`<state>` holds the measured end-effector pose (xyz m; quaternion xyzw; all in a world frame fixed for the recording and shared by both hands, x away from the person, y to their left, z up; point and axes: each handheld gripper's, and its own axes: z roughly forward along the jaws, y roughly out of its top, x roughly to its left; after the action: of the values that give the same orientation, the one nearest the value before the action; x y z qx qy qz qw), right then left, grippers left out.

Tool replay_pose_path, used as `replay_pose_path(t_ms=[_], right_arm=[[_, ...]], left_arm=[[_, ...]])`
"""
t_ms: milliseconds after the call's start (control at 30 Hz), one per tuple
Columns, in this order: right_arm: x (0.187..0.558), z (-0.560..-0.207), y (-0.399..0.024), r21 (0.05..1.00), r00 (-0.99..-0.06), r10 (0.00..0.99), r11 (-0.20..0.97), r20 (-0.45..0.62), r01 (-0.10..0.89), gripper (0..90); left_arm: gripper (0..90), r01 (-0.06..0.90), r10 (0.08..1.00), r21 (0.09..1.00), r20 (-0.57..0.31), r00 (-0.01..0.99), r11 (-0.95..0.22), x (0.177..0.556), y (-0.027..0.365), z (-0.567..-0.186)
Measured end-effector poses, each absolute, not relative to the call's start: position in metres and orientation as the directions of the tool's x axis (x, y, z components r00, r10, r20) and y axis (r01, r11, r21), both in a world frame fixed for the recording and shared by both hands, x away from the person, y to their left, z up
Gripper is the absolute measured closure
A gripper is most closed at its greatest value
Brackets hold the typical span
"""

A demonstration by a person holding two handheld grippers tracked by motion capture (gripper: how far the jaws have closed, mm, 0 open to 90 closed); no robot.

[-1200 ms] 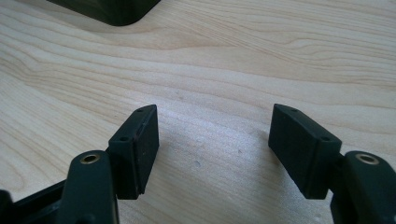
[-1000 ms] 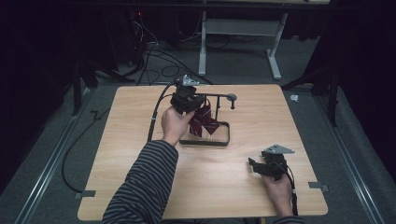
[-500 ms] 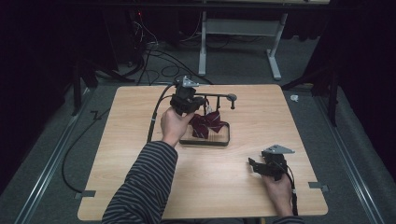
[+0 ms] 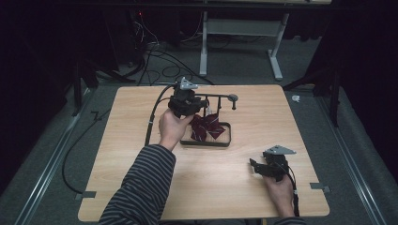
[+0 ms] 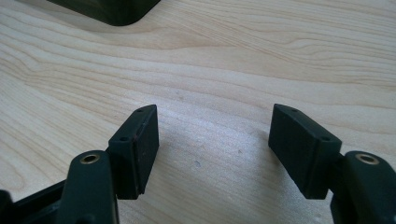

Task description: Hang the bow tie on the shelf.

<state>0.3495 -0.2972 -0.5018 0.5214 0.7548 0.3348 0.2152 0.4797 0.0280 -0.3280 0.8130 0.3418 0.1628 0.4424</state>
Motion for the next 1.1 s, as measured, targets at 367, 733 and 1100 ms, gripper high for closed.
replay_pose_path(t_ms=[367, 733, 1100], right_arm=[[0.35, -0.502, -0.297, 0.73, -0.364, 0.931, 0.233, 0.024, 0.643, 34.5], [0.349, -0.502, -0.297, 0.729, -0.364, 0.931, 0.234, 0.022, 0.643, 34.6], [0.349, -0.502, -0.297, 0.729, -0.364, 0.931, 0.235, 0.021, 0.643, 34.5]], left_arm=[[70.4, 0.405, 0.695, 0.837, -0.042, 0.718, -0.367, 0.469, 0.037, -0.328], [70.3, 0.4, 0.691, 0.841, -0.045, 0.722, -0.363, 0.462, 0.045, -0.328], [70.0, 0.399, 0.692, 0.847, -0.052, 0.72, -0.352, 0.454, 0.055, -0.329]])
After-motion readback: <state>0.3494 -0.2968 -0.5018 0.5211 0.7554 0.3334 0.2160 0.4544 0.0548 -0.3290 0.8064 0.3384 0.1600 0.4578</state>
